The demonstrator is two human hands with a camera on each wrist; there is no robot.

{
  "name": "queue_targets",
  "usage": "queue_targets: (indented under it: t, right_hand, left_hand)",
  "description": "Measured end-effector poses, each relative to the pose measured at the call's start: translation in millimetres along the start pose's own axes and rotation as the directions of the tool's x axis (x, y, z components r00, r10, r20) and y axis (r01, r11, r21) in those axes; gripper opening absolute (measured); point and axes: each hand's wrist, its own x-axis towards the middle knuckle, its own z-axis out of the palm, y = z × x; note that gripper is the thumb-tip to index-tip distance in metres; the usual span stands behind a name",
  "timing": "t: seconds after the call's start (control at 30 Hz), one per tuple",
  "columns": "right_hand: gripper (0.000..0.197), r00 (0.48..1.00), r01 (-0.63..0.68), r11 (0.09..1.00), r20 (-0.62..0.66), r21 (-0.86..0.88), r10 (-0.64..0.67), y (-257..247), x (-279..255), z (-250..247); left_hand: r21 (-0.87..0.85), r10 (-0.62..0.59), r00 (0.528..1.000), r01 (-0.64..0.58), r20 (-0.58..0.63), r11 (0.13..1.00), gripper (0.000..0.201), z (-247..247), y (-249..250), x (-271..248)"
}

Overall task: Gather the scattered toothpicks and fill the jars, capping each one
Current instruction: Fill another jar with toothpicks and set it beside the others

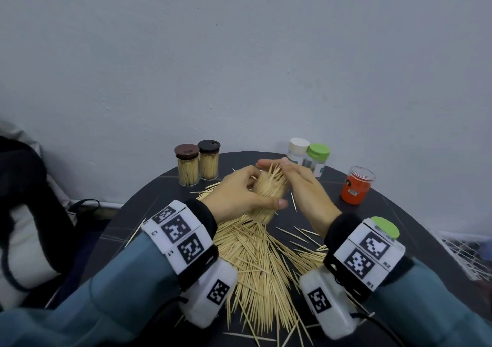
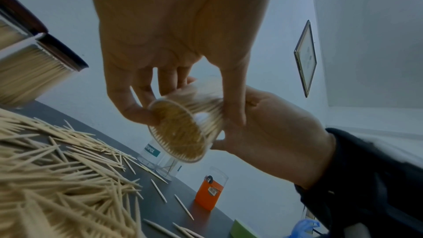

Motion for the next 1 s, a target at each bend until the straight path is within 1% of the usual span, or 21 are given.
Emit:
queue_targets:
  t: [0.03, 0.1, 0.13, 0.2, 0.3, 0.37, 0.4, 0.47, 0.53, 0.67, 0.77, 0.8, 0.87, 0.93, 1.0]
  right_hand:
    - [0.043, 1.0, -0.019, 1.0, 0.012, -0.022, 0.019, -0.5, -0.2, -0.4]
    - [0.046, 0.999, -0.043, 0.997, 0.026, -0.06, 0.044, -1.8, -0.5, -1.9]
    - [0.049, 0.998, -0.05, 0.997, 0.034, -0.062, 0.052, -2.5, -0.3, -2.9]
    - [0.054, 0.998, -0.059, 0.997, 0.026, -0.053, 0.06, -5.4, 0.0, -5.0]
    - [0.058, 0.999, 0.018, 0.997, -0.027, -0.069, -0.02, -9.4, -0.4, -7.5]
    - [0.064, 0.998, 0.06, 0.993, 0.011, -0.1, -0.059, -10.3, -1.7, -9.1]
    - [0.064, 0.997, 0.058, 0.989, 0.048, -0.133, -0.052, -10.2, -2.7, -8.9]
    - [0.058, 0.993, 0.034, 0.982, 0.113, -0.187, -0.013, -9.0, -4.2, -7.3]
    - [0.054, 0.992, 0.033, 0.981, 0.125, -0.19, -0.009, -7.4, -4.4, -4.9]
    - [0.063, 0.991, 0.089, 0.983, 0.11, -0.16, -0.072, -6.0, -3.3, -4.9]
    - [0.058, 0.985, 0.082, 0.975, 0.164, -0.206, -0.049, -6.0, -3.3, -6.0]
    - [0.055, 0.985, 0.081, 0.971, 0.166, -0.224, -0.044, -6.1, -3.3, -6.2]
    - [0.051, 0.989, 0.097, 0.971, 0.128, -0.22, -0.07, -6.4, -4.0, -6.2]
    - [0.054, 0.989, 0.131, 0.967, 0.093, -0.221, -0.112, -8.4, -5.4, -6.3]
    - [0.054, 0.983, 0.157, 0.954, 0.134, -0.257, -0.125, -7.8, -5.6, -5.3]
  left_hand:
    - [-0.012, 0.002, 1.0, -0.002, 0.017, 1.0, 0.072, 0.9, 0.5, -0.5]
    - [-0.019, 0.003, 1.0, -0.003, 0.029, 1.0, 0.064, 2.6, 1.9, -1.0]
    - [-0.017, 0.0, 1.0, 0.001, 0.025, 1.0, 0.06, 2.4, 1.9, -0.7]
    - [-0.015, -0.011, 1.0, 0.011, 0.0, 1.0, 0.061, 0.8, 2.0, 0.1]
    - [-0.05, -0.025, 0.999, 0.023, -0.044, 0.999, 0.064, -2.6, 3.7, -0.2]
    - [-0.078, -0.037, 0.997, 0.031, -0.073, 0.996, 0.062, -3.8, 5.1, -0.4]
    - [-0.09, -0.039, 0.995, 0.031, -0.088, 0.995, 0.059, -4.2, 5.7, -0.5]
    - [-0.109, -0.042, 0.993, 0.03, -0.111, 0.994, 0.052, -4.7, 6.2, -1.1]
    - [-0.118, -0.046, 0.991, 0.031, -0.127, 0.992, 0.05, -5.0, 6.4, -1.6]
    - [-0.135, -0.05, 0.989, 0.031, -0.138, 0.99, 0.05, -4.8, 6.6, -1.9]
    - [-0.11, -0.041, 0.99, 0.026, -0.136, 0.994, 0.051, -5.2, 5.4, -1.8]
    - [-0.099, -0.04, 0.99, 0.027, -0.134, 0.995, 0.052, -5.3, 5.1, -1.9]
    - [-0.087, -0.043, 0.99, 0.031, -0.133, 0.996, 0.055, -5.8, 4.1, -1.9]
    - [-0.084, -0.04, 0.99, 0.029, -0.132, 0.996, 0.057, -6.1, 3.7, -1.7]
    - [-0.077, -0.039, 0.991, 0.029, -0.132, 0.997, 0.057, -6.1, 3.7, -1.7]
